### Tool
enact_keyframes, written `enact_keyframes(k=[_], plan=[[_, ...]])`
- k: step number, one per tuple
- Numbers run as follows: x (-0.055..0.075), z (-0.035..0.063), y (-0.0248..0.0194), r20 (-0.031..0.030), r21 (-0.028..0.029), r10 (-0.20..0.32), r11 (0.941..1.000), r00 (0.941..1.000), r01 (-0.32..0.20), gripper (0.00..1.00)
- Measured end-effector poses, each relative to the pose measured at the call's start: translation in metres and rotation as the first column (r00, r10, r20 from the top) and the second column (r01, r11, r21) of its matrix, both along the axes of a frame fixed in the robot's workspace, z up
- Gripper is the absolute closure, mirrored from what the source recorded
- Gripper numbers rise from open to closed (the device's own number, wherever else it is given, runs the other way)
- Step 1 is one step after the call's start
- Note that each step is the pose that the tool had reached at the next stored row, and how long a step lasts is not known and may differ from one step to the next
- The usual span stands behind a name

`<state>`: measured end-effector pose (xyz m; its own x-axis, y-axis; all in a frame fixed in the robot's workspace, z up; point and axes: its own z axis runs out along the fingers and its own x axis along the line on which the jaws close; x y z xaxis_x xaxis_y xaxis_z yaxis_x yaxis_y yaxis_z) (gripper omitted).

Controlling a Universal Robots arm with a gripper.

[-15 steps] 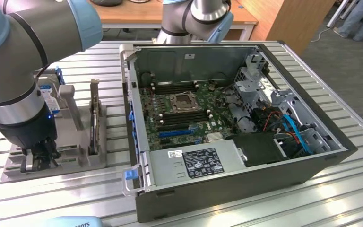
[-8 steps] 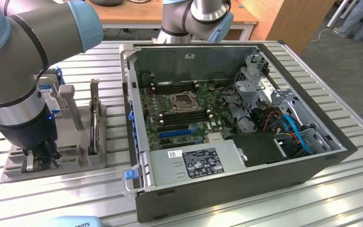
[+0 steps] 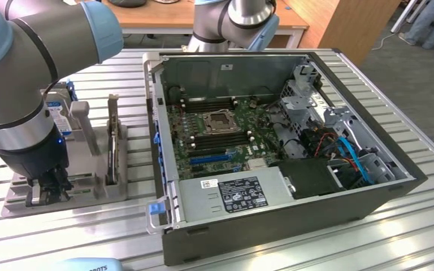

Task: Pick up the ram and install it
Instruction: 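Pick up the ram and move it above insertion slot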

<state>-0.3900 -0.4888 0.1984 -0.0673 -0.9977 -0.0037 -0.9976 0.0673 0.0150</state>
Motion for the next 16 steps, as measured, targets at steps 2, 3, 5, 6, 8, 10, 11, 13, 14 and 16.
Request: enact_keyframes(k=[2, 3, 5, 6, 8, 10, 11, 13, 14, 16], plan=[[0.0000, 0.0000, 0.0000, 0.0000, 0.0000, 0.000, 1.0000, 1.0000, 0.000, 0.71], [0.0000, 0.0000, 0.0000, 0.0000, 0.0000, 0.000, 1.0000, 1.0000, 0.000, 0.71], [0.0000, 0.0000, 0.0000, 0.0000, 0.0000, 0.000, 1.0000, 1.0000, 0.000, 0.71], [0.0000, 0.0000, 0.0000, -0.0001, 0.0000, 0.000, 1.0000, 1.0000, 0.000, 0.71], [0.0000, 0.0000, 0.0000, 0.0000, 0.0000, 0.000, 1.0000, 1.0000, 0.000, 0.71], [0.0000, 0.0000, 0.0000, 0.0000, 0.0000, 0.000, 1.0000, 1.0000, 0.000, 0.78], [0.0000, 0.0000, 0.0000, 0.0000, 0.0000, 0.000, 1.0000, 1.0000, 0.000, 0.78], [0.0000, 0.0000, 0.0000, 0.0000, 0.0000, 0.000, 1.0000, 1.0000, 0.000, 0.78], [0.0000, 0.0000, 0.0000, 0.0000, -0.0001, 0.000, 1.0000, 1.0000, 0.000, 0.78], [0.0000, 0.0000, 0.0000, 0.0000, 0.0000, 0.000, 1.0000, 1.0000, 0.000, 0.78]])
